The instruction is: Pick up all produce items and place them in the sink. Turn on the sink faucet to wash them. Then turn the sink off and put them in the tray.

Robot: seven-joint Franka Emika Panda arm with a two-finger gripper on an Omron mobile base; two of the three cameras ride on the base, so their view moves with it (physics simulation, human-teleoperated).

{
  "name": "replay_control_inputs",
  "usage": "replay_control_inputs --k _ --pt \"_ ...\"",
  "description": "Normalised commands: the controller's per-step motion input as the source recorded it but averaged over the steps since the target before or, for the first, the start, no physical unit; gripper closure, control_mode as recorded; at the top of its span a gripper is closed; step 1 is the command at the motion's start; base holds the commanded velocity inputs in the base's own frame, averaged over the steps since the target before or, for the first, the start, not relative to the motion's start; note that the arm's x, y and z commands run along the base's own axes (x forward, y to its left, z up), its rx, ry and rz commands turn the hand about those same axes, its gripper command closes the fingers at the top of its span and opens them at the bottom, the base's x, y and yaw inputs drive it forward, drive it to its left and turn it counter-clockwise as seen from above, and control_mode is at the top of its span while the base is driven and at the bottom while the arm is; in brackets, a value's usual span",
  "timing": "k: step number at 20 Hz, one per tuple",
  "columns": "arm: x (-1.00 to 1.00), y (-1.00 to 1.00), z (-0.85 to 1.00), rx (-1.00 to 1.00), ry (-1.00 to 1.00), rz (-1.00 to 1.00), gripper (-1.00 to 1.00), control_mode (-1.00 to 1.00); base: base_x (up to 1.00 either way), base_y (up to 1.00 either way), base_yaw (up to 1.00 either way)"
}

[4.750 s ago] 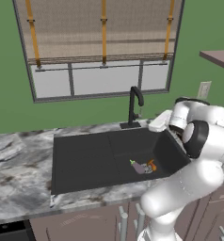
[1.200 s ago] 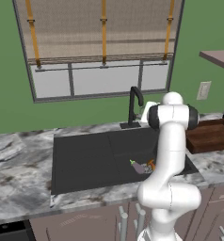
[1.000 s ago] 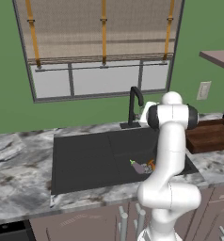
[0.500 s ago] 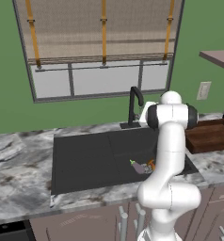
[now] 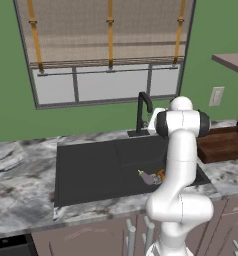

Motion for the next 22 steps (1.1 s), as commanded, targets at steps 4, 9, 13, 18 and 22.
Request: replay_control_inputs --k 4,9,13,18,22 --pt "0.20 0.20 0.00 0.00 0.00 0.00 -1.00 -1.00 0.00 0.00 0.00" --pt "0.19 0.08 0.00 0.00 0.00 0.00 -1.00 -1.00 0.00 0.00 0.00" --pt "0.07 0.02 0.01 0.00 0.00 -0.04 -1.00 -1.00 0.00 0.00 0.00" --pt "0.13 0.00 0.07 0.00 0.00 -0.07 -1.00 -1.00 0.00 0.00 0.00" --pt "0.04 -0.02 0.09 0.00 0.00 -0.07 -1.00 -1.00 0.00 0.00 0.00"
